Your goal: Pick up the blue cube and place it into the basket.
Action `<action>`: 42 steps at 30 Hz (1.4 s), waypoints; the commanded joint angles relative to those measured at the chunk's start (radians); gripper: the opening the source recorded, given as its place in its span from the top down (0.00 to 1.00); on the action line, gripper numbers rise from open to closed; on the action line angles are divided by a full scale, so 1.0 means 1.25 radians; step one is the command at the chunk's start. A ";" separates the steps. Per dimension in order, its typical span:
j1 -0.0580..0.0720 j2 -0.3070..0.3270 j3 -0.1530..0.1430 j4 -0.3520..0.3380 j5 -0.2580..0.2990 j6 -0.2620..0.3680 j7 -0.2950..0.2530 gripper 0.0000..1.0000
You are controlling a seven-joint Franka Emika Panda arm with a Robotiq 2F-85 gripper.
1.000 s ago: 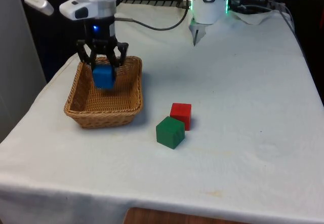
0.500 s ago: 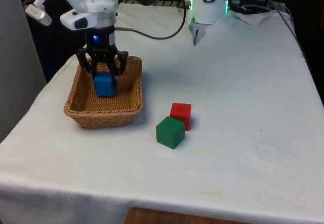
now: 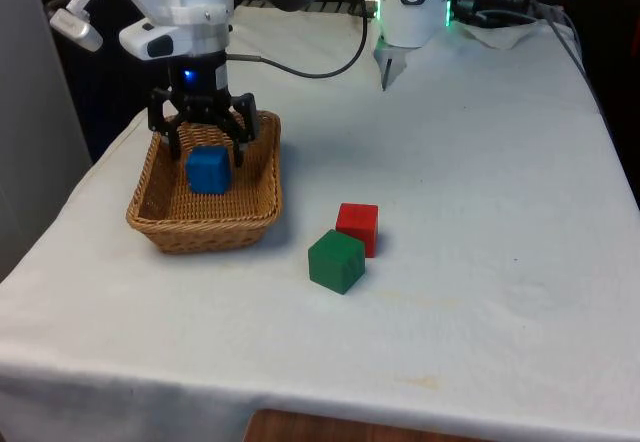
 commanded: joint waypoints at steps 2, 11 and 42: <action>0.000 0.000 0.000 0.000 0.000 0.000 0.000 0.00; 0.004 -0.015 -0.006 -0.001 -0.003 -0.008 0.005 0.00; 0.036 -0.162 -0.001 -0.015 -0.026 -0.086 0.059 0.00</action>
